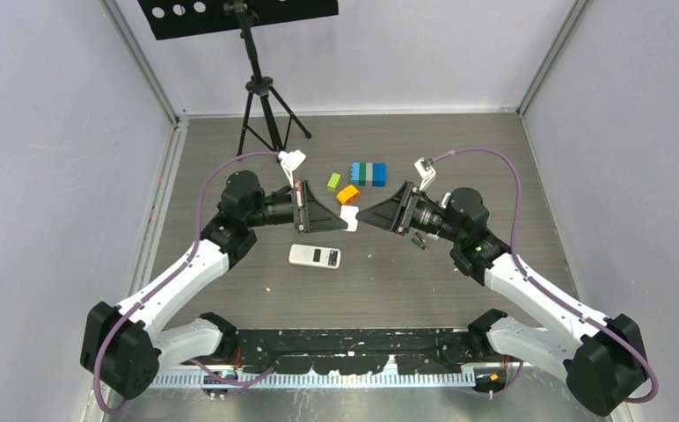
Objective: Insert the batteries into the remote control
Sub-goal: Place the remote control at the center of the board, then load the battery cover into the remote control.
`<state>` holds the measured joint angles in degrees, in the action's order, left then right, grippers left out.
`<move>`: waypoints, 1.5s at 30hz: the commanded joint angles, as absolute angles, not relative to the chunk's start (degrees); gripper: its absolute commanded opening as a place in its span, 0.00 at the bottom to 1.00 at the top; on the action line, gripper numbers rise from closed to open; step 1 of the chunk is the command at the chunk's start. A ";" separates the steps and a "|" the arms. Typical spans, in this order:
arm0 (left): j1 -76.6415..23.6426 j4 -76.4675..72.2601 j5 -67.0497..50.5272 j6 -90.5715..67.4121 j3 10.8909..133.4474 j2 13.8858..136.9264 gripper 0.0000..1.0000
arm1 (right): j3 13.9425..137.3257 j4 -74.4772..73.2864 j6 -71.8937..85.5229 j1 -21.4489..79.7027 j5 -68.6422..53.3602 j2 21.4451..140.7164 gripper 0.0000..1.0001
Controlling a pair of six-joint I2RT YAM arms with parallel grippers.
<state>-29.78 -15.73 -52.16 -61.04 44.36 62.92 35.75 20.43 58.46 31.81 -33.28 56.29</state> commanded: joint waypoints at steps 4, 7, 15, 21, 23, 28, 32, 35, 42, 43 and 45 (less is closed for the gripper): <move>-29.71 -16.14 -56.17 -60.95 47.03 63.21 0.00 | 37.10 29.88 57.51 34.17 -37.73 58.13 0.43; -29.71 -16.09 -56.40 -61.06 46.93 63.11 0.00 | 36.86 31.10 58.08 34.62 -37.71 59.10 0.34; -29.64 -13.70 -55.43 -59.67 46.92 63.02 0.16 | 35.59 33.38 60.41 34.74 -36.60 60.38 0.00; -28.48 10.72 -35.75 -41.56 48.42 62.00 0.76 | 34.65 26.52 60.24 34.72 -30.38 61.51 0.00; -27.74 15.45 -27.80 -39.21 47.92 62.00 0.79 | 34.27 24.11 60.71 34.74 -28.14 63.79 0.00; -25.79 17.02 -14.27 -39.41 42.07 60.63 0.81 | 33.22 23.87 63.71 34.99 -25.36 71.93 0.00; -24.26 17.97 -9.91 -39.98 37.73 61.01 0.81 | 33.97 24.66 64.94 37.01 -23.45 78.91 0.00; -22.94 17.24 -9.45 -40.30 34.66 62.14 0.78 | 34.88 26.73 65.71 39.60 -22.76 84.99 0.00; -21.02 15.91 -7.80 -39.95 30.35 64.93 0.71 | 33.10 43.26 72.99 40.43 -22.94 98.29 0.01; -20.96 15.83 -7.63 -39.33 30.26 65.20 0.71 | 32.99 44.79 73.44 40.43 -22.81 99.03 0.00; -20.92 15.69 -7.04 -38.86 30.06 65.73 0.70 | 32.96 45.74 73.50 40.51 -22.39 99.71 0.00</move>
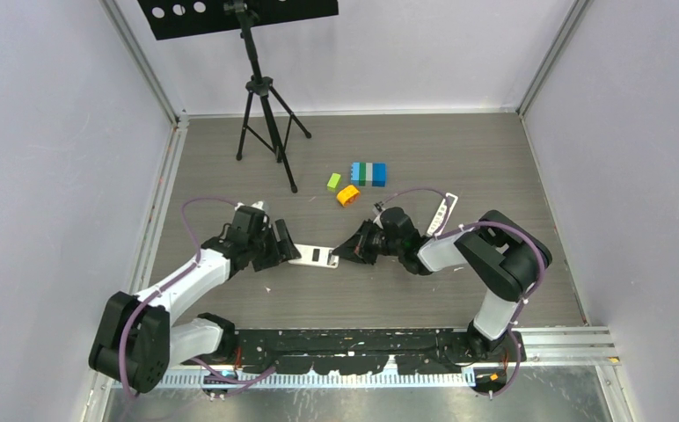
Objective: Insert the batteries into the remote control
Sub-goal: Load the battery cover into the remote control.
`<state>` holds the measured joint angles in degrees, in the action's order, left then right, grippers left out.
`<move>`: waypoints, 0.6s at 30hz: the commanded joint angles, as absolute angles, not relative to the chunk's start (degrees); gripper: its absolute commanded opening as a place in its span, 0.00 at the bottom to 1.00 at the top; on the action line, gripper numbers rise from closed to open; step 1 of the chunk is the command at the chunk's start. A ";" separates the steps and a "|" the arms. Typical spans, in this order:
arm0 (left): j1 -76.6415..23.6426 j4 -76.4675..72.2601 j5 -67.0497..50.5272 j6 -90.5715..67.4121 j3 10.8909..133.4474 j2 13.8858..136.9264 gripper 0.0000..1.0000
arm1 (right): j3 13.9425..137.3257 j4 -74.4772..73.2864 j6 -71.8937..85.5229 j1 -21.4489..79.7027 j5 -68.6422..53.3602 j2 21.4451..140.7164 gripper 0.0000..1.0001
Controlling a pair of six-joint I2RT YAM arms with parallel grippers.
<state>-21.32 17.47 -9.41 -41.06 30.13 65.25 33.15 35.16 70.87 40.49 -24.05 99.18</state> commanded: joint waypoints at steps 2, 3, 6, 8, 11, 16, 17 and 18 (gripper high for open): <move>-20.92 15.28 -6.71 -38.61 29.95 66.21 0.69 | 32.77 46.16 72.99 40.52 -21.97 100.12 0.00; -20.92 15.17 -6.68 -38.47 30.03 66.38 0.69 | 32.59 47.08 72.87 40.52 -21.81 100.19 0.00; -20.84 14.90 -6.63 -38.11 30.22 66.88 0.69 | 32.19 48.94 73.09 40.52 -21.75 100.46 0.00; -20.83 14.57 -6.44 -37.77 30.23 67.23 0.68 | 32.00 49.80 73.30 40.58 -21.84 100.55 0.00; -20.83 14.00 -5.83 -37.48 30.21 68.13 0.67 | 31.92 49.79 73.09 40.61 -21.79 101.21 0.00; -20.83 13.28 -6.25 -37.35 30.75 69.88 0.61 | 32.21 50.62 72.69 40.61 -22.50 102.91 0.00; -20.83 13.20 -6.36 -37.35 30.96 70.12 0.61 | 32.25 50.90 72.69 40.61 -22.79 103.18 0.00; -20.83 13.32 -6.41 -37.35 31.15 70.27 0.61 | 32.23 51.03 72.52 40.61 -22.82 103.33 0.00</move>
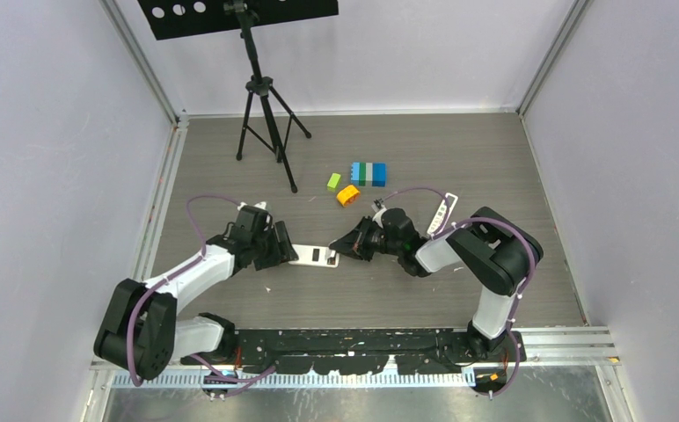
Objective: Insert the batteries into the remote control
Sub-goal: Load the battery cover into the remote control.
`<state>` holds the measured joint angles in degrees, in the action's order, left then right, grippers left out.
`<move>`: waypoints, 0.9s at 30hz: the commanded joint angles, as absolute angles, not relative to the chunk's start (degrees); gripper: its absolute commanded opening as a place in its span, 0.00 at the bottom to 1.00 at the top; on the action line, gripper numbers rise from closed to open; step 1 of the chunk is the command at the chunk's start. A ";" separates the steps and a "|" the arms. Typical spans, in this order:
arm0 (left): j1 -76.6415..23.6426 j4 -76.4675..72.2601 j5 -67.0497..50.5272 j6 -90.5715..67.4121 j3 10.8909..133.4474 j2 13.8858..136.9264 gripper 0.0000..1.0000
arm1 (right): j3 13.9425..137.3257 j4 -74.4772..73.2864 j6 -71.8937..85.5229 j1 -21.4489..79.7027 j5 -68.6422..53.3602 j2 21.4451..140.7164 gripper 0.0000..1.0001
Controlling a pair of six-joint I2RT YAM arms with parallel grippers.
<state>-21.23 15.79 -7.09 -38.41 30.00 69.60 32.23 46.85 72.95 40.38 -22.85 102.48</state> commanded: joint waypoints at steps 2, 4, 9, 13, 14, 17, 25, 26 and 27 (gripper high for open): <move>-20.83 13.36 -6.42 -37.44 31.22 70.35 0.61 | 32.30 51.00 72.20 40.61 -22.94 103.67 0.00; -20.83 13.15 -6.62 -37.53 31.16 70.38 0.60 | 32.39 51.04 71.90 40.61 -23.13 104.09 0.00; -20.83 13.11 -6.81 -37.44 31.25 70.87 0.58 | 32.45 51.42 71.66 40.69 -23.19 105.08 0.00; -20.83 12.43 -7.31 -37.75 31.07 71.63 0.56 | 32.61 51.02 70.62 40.87 -23.27 105.52 0.00; -20.83 12.19 -7.65 -37.83 31.10 71.84 0.55 | 32.61 50.84 70.37 40.93 -23.29 105.56 0.00; -20.83 11.94 -8.36 -37.88 31.23 72.45 0.52 | 32.68 49.74 69.13 40.96 -23.18 105.73 0.00; -20.83 12.19 -8.44 -37.71 31.29 72.65 0.49 | 33.05 46.41 65.98 40.96 -23.84 106.03 0.01; -20.83 12.20 -8.44 -37.71 31.33 72.64 0.49 | 33.27 45.81 65.74 40.96 -24.21 106.20 0.00; -20.83 12.22 -8.44 -37.64 31.36 72.72 0.49 | 33.55 45.22 65.54 40.91 -24.54 106.36 0.00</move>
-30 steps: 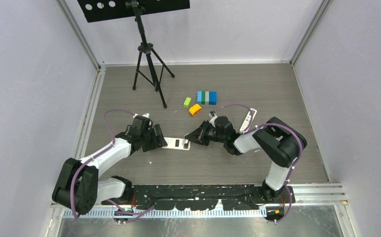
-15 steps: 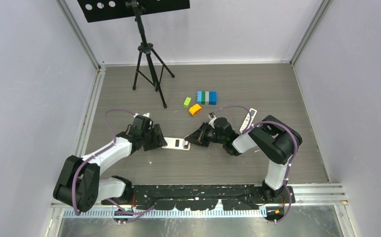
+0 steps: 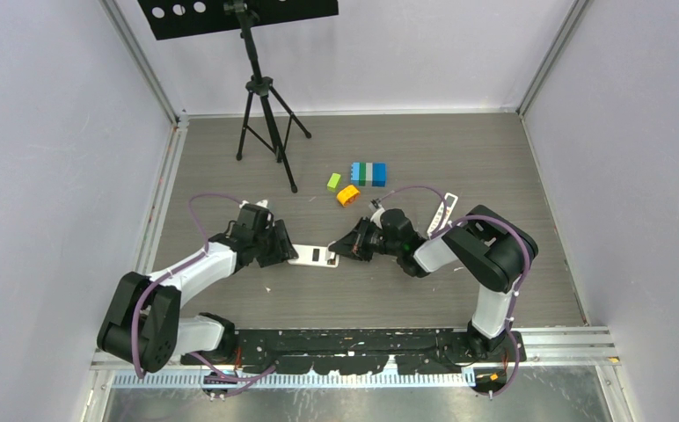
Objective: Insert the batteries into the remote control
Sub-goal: Load the battery cover into the remote control.
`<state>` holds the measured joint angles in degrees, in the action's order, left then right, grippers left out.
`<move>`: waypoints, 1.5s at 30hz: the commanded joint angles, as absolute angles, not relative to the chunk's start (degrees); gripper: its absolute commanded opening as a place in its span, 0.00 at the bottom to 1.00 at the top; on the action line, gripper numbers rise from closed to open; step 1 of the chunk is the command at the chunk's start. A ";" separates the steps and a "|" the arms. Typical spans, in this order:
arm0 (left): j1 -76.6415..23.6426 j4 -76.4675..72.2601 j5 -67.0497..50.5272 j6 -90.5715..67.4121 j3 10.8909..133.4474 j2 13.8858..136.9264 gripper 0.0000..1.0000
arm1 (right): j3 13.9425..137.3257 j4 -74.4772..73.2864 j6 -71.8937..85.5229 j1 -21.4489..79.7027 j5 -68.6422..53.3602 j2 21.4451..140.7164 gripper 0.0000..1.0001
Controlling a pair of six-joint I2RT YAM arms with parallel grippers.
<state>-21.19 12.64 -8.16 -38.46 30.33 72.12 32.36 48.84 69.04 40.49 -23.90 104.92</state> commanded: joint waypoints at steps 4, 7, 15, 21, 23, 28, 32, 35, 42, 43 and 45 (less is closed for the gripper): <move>-20.83 12.88 -8.00 -37.25 31.64 72.58 0.49 | 34.91 41.30 66.51 40.61 -26.39 105.74 0.00; -20.83 13.17 -7.22 -36.85 31.67 72.45 0.49 | 35.96 36.73 65.55 40.48 -26.95 103.20 0.00; -20.83 12.81 -6.70 -36.66 32.08 74.18 0.48 | 38.37 27.42 59.65 39.46 -28.72 98.43 0.00; -20.83 12.82 -7.02 -36.64 32.00 74.31 0.47 | 40.50 23.87 58.76 39.11 -30.53 96.65 0.00; -20.83 12.71 -7.12 -36.76 31.78 74.19 0.47 | 40.30 24.99 59.76 39.12 -30.98 96.72 0.00; -20.83 12.34 -7.74 -36.91 31.63 74.16 0.46 | 38.88 32.62 63.70 39.11 -31.83 98.21 0.00; -20.83 12.30 -7.88 -36.91 31.55 74.04 0.46 | 37.77 38.39 65.95 39.12 -31.27 99.11 0.00; -20.83 12.30 -8.08 -36.91 31.55 73.97 0.46 | 38.09 38.70 66.09 39.15 -30.32 100.05 0.00; -20.83 12.37 -8.31 -37.00 31.61 73.63 0.46 | 37.71 38.33 65.89 39.20 -30.11 101.77 0.00; -20.83 12.39 -8.27 -37.08 31.63 73.65 0.46 | 37.60 37.99 65.73 39.20 -29.96 101.84 0.00; -20.83 12.39 -8.26 -37.09 31.54 73.68 0.45 | 37.55 37.37 65.19 39.20 -29.73 102.10 0.00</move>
<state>-21.19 12.67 -8.16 -38.06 31.46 73.69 37.98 35.59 65.91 39.20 -30.46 101.78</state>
